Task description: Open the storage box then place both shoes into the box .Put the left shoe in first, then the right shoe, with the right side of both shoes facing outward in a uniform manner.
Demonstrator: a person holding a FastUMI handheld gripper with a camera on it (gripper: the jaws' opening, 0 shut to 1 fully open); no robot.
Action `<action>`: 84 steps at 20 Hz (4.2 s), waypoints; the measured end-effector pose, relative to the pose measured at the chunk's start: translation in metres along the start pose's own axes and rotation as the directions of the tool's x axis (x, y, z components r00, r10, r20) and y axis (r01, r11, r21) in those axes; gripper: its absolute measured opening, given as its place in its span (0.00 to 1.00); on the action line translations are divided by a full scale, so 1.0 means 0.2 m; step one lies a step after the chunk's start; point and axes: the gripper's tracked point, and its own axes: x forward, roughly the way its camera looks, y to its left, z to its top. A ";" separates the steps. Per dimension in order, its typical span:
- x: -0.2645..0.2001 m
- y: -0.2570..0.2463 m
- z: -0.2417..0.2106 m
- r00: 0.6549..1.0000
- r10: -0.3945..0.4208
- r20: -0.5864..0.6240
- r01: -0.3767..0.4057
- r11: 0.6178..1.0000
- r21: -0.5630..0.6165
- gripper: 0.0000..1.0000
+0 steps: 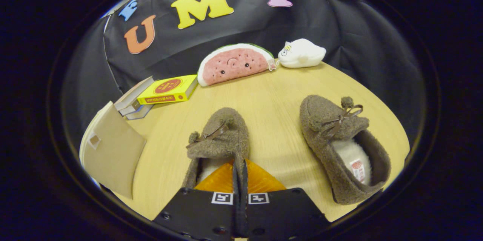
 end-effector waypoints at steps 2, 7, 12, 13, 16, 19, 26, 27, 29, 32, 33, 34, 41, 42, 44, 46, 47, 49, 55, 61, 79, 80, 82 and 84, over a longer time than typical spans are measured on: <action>-0.02 0.02 -0.01 1.000 0.026 -0.008 -0.025 0.999 0.043 0.00; -0.08 0.13 -0.01 0.997 0.081 0.000 -0.081 0.989 0.126 0.00; -0.21 0.34 0.05 0.989 0.146 0.022 -0.147 0.979 0.142 0.00; -0.25 0.38 0.07 0.987 0.157 0.033 -0.160 0.977 0.143 0.00; -0.36 0.54 0.17 0.979 0.186 0.080 -0.197 0.968 0.158 0.00; -0.49 0.76 0.28 0.965 0.232 0.122 -0.252 0.950 0.186 0.00; -0.72 1.40 0.41 0.933 0.314 0.174 -0.342 0.926 0.159 0.00; -0.72 1.48 0.41 0.931 0.319 0.175 -0.348 0.923 0.168 0.00; -0.69 1.62 0.39 0.934 0.312 0.173 -0.342 0.921 0.185 0.00; -0.61 1.80 0.29 0.942 0.299 0.152 -0.328 0.914 0.238 0.00; -0.57 1.84 0.25 0.947 0.289 0.139 -0.316 0.915 0.251 0.00; -0.52 1.88 0.21 0.952 0.280 0.122 -0.303 0.915 0.265 0.00; -0.31 2.05 -0.07 0.967 0.249 0.045 -0.250 0.911 0.328 0.00; -0.28 2.05 -0.10 0.972 0.231 0.037 -0.231 0.917 0.326 0.00; -0.23 2.09 -0.15 0.972 0.233 0.018 -0.226 0.916 0.332 0.00; -0.20 2.12 -0.20 0.970 0.244 -0.011 -0.226 0.912 0.343 0.00; -0.19 2.13 -0.21 0.969 0.247 -0.026 -0.223 0.912 0.345 0.00; -0.17 2.18 -0.20 0.959 0.282 -0.018 -0.259 0.902 0.346 0.04; -0.26 2.23 -0.17 0.916 0.402 0.005 -0.384 0.870 0.311 0.45; -0.47 2.19 0.00 0.887 0.443 0.130 -0.454 0.889 0.064 0.81; -1.03 0.92 0.48 0.817 0.334 0.471 -0.161 0.915 -0.369 0.96; -1.06 0.84 0.51 0.808 0.335 0.485 -0.156 0.915 -0.372 0.96; -1.10 0.64 0.57 0.803 0.308 0.511 -0.125 0.925 -0.360 0.96; -1.13 0.41 0.64 0.805 0.256 0.536 -0.067 0.935 -0.347 0.96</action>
